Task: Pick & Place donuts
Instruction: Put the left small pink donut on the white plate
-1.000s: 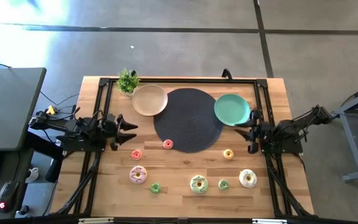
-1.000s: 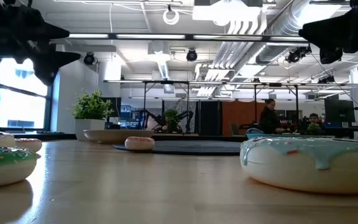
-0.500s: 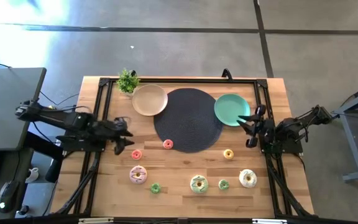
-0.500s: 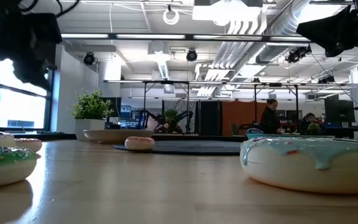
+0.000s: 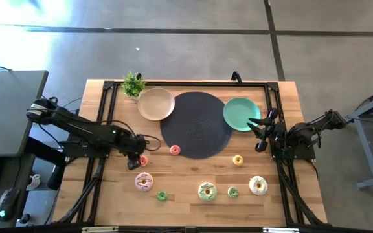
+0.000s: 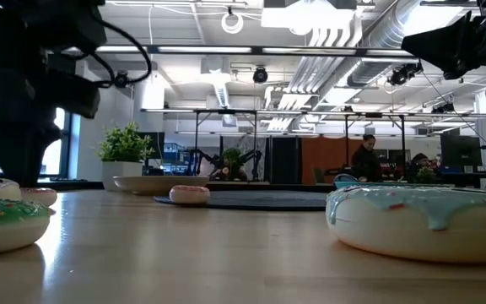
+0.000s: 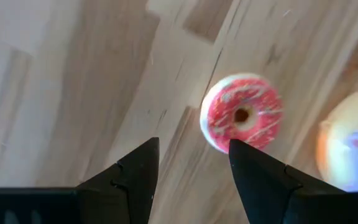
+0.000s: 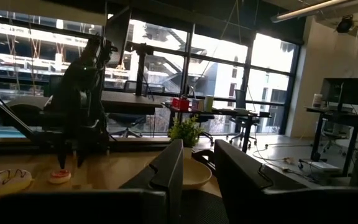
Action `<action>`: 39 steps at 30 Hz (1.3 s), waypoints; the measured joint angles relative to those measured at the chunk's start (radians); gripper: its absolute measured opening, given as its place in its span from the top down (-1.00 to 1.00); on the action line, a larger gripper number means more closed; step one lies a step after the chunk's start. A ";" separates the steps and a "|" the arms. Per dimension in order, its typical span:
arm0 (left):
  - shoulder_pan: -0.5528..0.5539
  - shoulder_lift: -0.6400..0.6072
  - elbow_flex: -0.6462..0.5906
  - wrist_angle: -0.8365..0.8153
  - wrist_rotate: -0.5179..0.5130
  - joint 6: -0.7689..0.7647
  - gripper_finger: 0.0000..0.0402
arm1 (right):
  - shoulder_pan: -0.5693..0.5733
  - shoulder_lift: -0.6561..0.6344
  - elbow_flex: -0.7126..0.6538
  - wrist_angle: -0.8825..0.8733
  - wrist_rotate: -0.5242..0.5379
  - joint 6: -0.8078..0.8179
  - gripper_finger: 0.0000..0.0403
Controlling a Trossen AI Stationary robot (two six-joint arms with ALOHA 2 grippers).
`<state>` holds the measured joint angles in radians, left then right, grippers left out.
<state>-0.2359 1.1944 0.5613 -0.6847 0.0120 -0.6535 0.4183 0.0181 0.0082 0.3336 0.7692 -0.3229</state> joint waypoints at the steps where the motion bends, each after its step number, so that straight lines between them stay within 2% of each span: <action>1: 0.000 0.025 0.000 0.014 0.000 -0.005 0.05 | 0.000 0.000 0.000 0.000 0.000 0.000 0.57; 7: 0.000 0.105 0.006 0.087 0.000 -0.007 0.05 | 0.000 0.000 0.000 -0.007 0.015 0.004 0.57; 14: 0.000 0.106 0.067 0.114 -0.010 -0.060 0.05 | 0.000 0.000 0.000 -0.023 0.115 -0.016 0.57; 24: 0.000 0.120 0.096 0.161 -0.025 -0.111 0.05 | 0.000 0.000 0.000 -0.049 0.085 0.008 0.57; 34: 0.000 0.120 0.032 0.184 -0.055 -0.160 0.05 | 0.000 0.000 0.000 -0.126 0.084 0.083 0.57; 39: 0.000 0.120 -0.011 0.276 -0.052 -0.171 0.10 | 0.000 0.000 0.000 -0.132 0.084 0.125 0.57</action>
<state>-0.2359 1.3144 0.5508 -0.4087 -0.0405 -0.8246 0.4187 0.0185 0.0082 0.2016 0.8536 -0.1982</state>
